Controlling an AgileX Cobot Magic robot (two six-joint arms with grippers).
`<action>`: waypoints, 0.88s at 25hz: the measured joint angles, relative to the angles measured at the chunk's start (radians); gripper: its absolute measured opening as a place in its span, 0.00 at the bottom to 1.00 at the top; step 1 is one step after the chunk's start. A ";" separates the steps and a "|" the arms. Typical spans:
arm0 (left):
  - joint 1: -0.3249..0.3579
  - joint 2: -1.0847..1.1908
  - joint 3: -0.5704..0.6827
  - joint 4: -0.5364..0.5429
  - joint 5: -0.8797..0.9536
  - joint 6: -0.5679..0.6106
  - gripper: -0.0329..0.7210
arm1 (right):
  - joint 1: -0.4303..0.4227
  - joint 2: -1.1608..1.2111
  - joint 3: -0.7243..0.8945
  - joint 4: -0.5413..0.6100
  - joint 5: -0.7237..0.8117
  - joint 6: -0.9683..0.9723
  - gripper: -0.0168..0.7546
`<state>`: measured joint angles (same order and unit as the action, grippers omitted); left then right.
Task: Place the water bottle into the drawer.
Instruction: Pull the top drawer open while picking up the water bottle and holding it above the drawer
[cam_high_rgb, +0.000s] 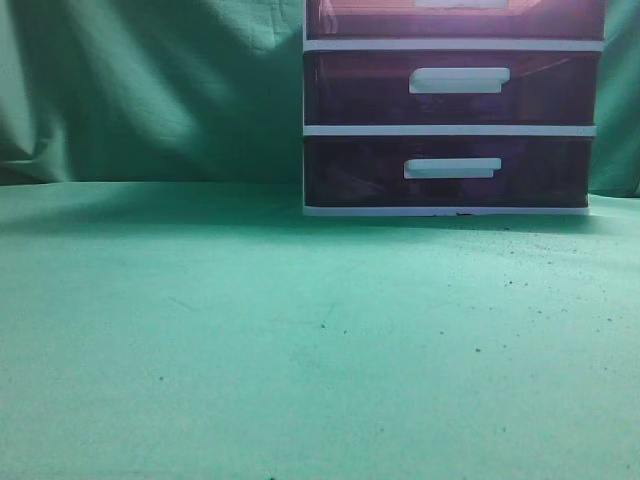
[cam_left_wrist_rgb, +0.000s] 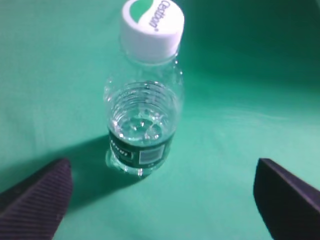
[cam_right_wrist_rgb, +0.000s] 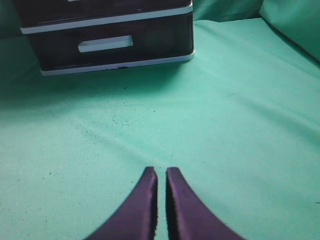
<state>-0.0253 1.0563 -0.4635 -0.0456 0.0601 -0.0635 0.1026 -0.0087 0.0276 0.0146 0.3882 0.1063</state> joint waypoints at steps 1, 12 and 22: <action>0.000 0.040 -0.019 0.002 -0.009 0.000 0.90 | 0.000 0.000 0.000 0.000 0.000 0.000 0.09; 0.000 0.388 -0.172 0.002 -0.155 0.025 0.90 | 0.000 0.000 0.000 0.000 0.000 0.000 0.09; 0.069 0.502 -0.192 0.002 -0.252 0.049 0.80 | 0.000 0.000 0.000 0.000 0.000 0.000 0.09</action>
<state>0.0440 1.5585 -0.6559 -0.0432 -0.1918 -0.0141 0.1026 -0.0087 0.0276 0.0146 0.3882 0.1063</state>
